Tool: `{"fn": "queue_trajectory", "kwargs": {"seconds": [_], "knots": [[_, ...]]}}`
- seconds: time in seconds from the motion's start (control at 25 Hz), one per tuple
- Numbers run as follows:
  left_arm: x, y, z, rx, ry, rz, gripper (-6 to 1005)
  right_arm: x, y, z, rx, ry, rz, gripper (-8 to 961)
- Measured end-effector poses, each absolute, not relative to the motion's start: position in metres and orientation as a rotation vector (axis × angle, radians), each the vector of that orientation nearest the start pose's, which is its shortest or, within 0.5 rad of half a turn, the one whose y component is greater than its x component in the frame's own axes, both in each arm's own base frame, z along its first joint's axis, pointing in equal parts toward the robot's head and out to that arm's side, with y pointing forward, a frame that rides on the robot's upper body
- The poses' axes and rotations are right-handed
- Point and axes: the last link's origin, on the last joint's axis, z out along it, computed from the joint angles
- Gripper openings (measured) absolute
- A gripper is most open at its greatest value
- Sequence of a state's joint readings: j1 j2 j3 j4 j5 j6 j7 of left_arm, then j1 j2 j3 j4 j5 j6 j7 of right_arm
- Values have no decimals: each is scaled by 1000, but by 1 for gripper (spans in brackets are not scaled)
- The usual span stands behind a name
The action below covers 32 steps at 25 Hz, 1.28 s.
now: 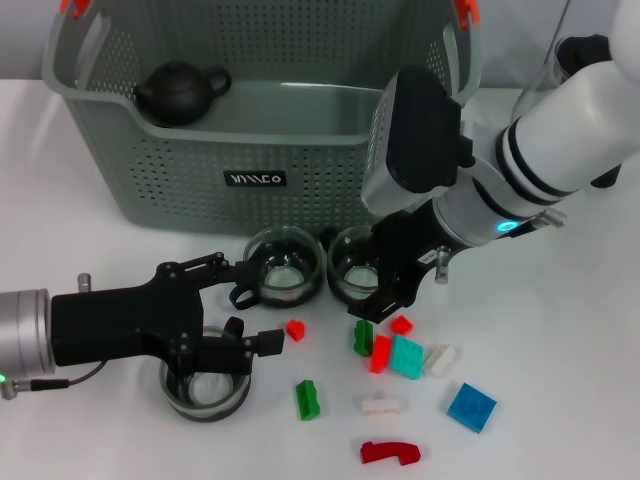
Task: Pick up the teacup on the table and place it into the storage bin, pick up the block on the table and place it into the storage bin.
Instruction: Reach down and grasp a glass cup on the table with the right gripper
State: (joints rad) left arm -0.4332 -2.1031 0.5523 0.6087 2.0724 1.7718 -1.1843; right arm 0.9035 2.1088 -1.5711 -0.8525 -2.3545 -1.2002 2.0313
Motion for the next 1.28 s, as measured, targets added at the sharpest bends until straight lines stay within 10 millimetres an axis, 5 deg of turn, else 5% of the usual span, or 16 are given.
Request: {"fn": "queue_trajectory", "kwargs": {"seconds": [1.28], "knots": [[-281,272,-7,-2774,-537,-881,929,139,382,-115,-2911,102,-498,698]]}}
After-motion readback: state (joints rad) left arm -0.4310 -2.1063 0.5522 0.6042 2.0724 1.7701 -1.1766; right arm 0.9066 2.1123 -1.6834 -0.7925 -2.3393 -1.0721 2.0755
